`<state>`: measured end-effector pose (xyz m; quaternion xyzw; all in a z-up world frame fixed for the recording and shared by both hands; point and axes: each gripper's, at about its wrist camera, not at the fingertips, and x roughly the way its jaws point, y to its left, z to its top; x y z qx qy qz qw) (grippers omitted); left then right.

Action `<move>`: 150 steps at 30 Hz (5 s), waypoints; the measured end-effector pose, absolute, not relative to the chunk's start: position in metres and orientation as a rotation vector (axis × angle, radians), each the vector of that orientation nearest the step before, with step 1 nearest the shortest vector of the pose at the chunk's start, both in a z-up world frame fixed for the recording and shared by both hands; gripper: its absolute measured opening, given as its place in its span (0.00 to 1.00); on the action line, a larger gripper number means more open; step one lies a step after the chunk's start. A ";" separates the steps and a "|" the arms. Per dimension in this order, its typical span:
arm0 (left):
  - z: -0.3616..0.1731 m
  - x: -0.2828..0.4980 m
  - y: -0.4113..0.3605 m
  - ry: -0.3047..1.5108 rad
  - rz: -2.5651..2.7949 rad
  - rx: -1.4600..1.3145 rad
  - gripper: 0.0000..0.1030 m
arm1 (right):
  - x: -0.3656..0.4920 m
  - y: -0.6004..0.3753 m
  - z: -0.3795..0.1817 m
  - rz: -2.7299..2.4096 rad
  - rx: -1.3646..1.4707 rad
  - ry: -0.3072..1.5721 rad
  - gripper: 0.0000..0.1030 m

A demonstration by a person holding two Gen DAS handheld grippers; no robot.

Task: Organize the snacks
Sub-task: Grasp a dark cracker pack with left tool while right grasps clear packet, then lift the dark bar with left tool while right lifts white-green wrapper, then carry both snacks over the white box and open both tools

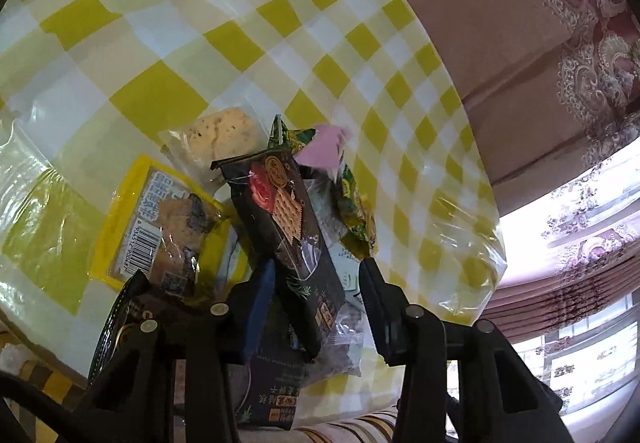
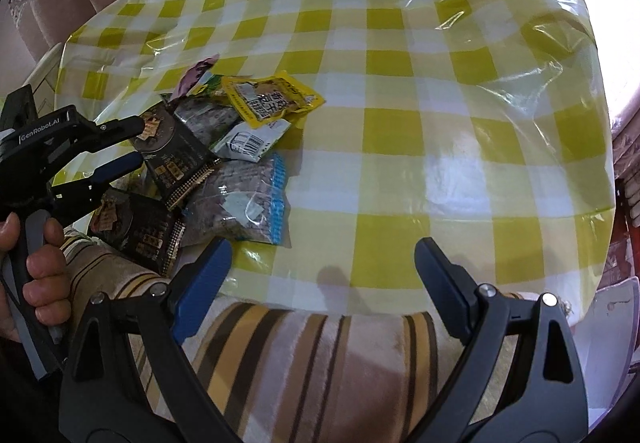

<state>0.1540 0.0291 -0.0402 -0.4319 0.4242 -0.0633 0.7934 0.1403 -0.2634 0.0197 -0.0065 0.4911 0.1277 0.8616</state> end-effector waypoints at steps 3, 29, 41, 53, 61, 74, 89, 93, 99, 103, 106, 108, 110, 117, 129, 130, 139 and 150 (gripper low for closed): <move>-0.044 0.157 0.028 0.942 -0.114 -0.917 0.43 | 0.146 -0.255 0.018 0.272 -0.034 1.030 0.91; -0.052 0.207 0.009 1.035 0.008 -0.754 0.47 | 0.174 -0.220 -0.003 0.343 -0.096 1.085 0.88; -0.043 0.193 0.015 0.937 -0.089 -0.815 0.19 | 0.199 -0.218 -0.004 0.327 -0.014 1.080 0.88; -0.013 0.193 -0.010 0.890 -0.087 -0.592 0.17 | 0.234 -0.221 -0.007 0.290 0.086 1.078 0.81; 0.002 0.188 -0.022 0.900 -0.003 -0.395 0.16 | 0.256 -0.205 -0.023 0.329 0.108 1.132 0.58; -0.023 0.211 -0.035 0.992 -0.141 -0.504 0.14 | 0.253 -0.196 -0.021 0.347 0.075 1.093 0.37; -0.024 0.195 -0.015 0.920 -0.133 -0.615 0.14 | 0.239 -0.203 -0.004 0.367 0.072 1.015 0.25; -0.022 0.190 -0.015 0.909 -0.134 -0.615 0.14 | 0.235 -0.210 0.000 0.359 0.095 1.005 0.24; -0.016 0.183 -0.016 0.886 -0.142 -0.611 0.14 | 0.226 -0.225 0.011 0.341 0.135 0.966 0.15; -0.011 0.181 -0.018 0.874 -0.149 -0.604 0.14 | 0.222 -0.232 0.017 0.320 0.138 0.944 0.06; -0.009 0.181 -0.020 0.876 -0.151 -0.603 0.14 | 0.222 -0.236 0.015 0.313 0.148 0.956 0.05; -0.009 0.179 -0.021 0.876 -0.153 -0.601 0.14 | 0.222 -0.237 0.016 0.325 0.148 0.961 0.05; -0.009 0.180 -0.021 0.879 -0.153 -0.601 0.14 | 0.225 -0.232 0.009 0.334 0.132 1.000 0.05; -0.014 0.182 -0.021 0.903 -0.150 -0.608 0.14 | 0.242 -0.230 -0.015 0.315 0.148 1.125 0.59; -0.010 0.172 -0.009 0.857 -0.109 -0.635 0.14 | 0.257 -0.187 -0.024 0.314 -0.009 1.143 0.56; -0.010 0.172 -0.009 0.855 -0.108 -0.634 0.14 | 0.256 -0.182 -0.024 0.317 -0.031 1.139 0.50; -0.004 0.168 -0.012 0.831 -0.112 -0.614 0.14 | 0.239 -0.193 -0.006 0.315 -0.032 1.041 0.27; 0.019 0.152 -0.053 0.802 -0.222 -0.591 0.14 | 0.203 -0.263 0.028 0.220 0.062 0.932 0.26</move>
